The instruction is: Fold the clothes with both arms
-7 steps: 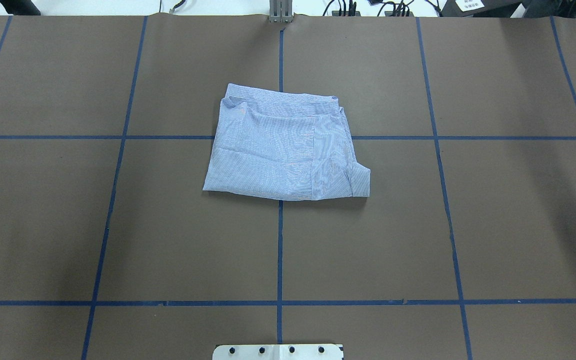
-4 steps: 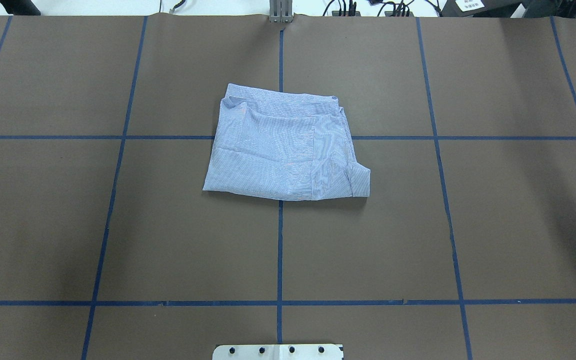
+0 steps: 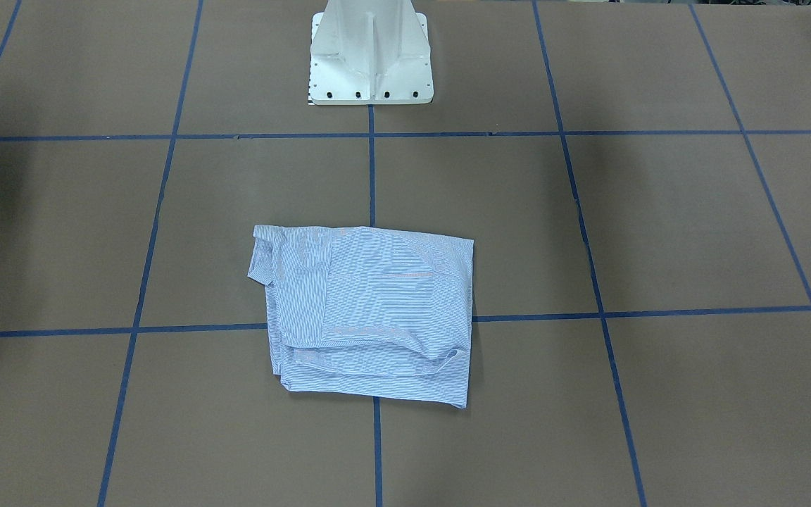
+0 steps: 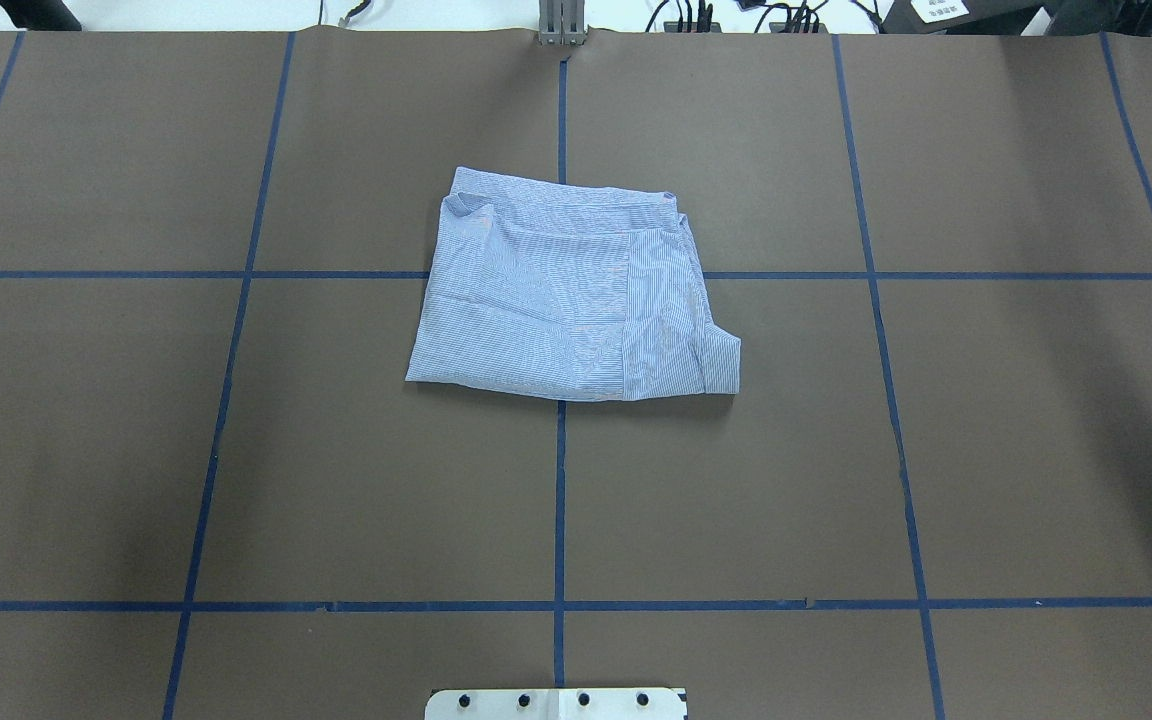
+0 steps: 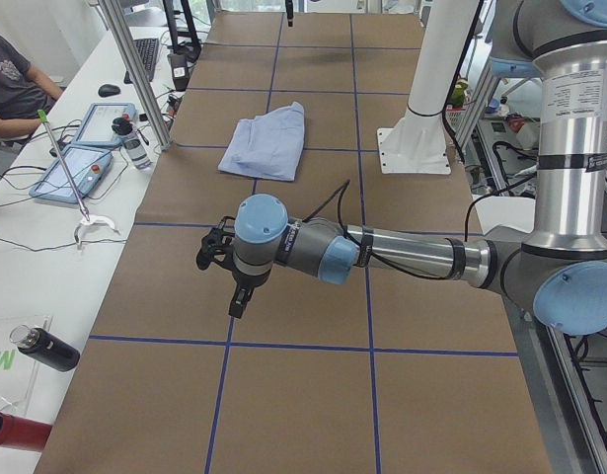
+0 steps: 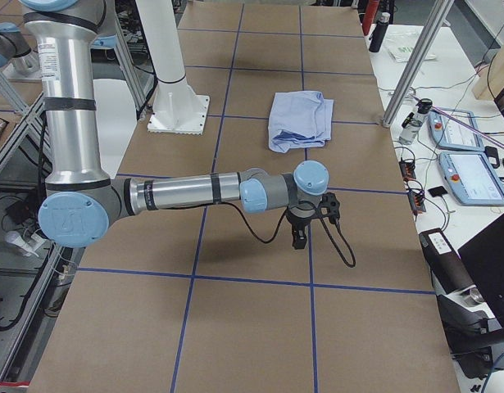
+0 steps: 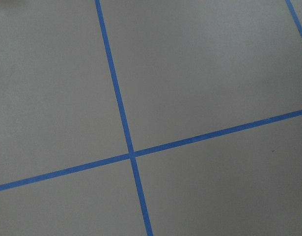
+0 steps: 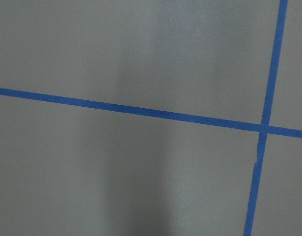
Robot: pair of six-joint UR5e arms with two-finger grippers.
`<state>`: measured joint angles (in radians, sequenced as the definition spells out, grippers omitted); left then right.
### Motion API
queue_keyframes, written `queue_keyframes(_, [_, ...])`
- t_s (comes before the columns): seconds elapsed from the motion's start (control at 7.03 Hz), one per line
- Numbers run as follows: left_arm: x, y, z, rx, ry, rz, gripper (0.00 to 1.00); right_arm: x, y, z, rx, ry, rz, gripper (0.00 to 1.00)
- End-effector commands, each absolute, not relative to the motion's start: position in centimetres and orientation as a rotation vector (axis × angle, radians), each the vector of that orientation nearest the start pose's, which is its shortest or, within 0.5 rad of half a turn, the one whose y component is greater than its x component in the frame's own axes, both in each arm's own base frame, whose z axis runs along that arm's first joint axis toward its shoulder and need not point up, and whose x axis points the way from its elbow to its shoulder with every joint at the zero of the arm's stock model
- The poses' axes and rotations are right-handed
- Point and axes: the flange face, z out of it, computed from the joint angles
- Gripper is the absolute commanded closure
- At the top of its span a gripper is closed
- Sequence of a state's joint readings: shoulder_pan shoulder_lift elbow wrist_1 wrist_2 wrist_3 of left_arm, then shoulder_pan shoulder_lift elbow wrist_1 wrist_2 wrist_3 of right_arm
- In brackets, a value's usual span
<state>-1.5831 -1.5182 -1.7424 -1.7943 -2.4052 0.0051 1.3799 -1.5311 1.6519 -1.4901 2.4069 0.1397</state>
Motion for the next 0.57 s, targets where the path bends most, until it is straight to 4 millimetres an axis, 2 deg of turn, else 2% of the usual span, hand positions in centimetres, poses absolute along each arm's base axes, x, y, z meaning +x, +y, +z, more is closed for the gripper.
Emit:
queue_keyframes(0.0, [-6.4,-47.5,57.0,0.323,0.843,0.136,0.00,-7.2,-51.9,57.7,0.041,-0.856,-0.188,0.00])
queue_keyframes(0.14, [-6.4,-47.4,57.5,0.316,0.844,0.132,0.00,-7.6,-52.2,57.4,0.049,-0.840,-0.198,0.00])
queue_keyframes(0.28, [-6.5,-47.5,57.1,0.323,0.836,0.133,0.00,-7.2,-52.3,56.4,0.086,-0.791,-0.201,0.00])
queue_keyframes(0.43, [-6.4,-47.5,58.1,0.304,0.837,0.127,0.00,-6.7,-52.1,56.8,0.101,-0.736,-0.197,0.00])
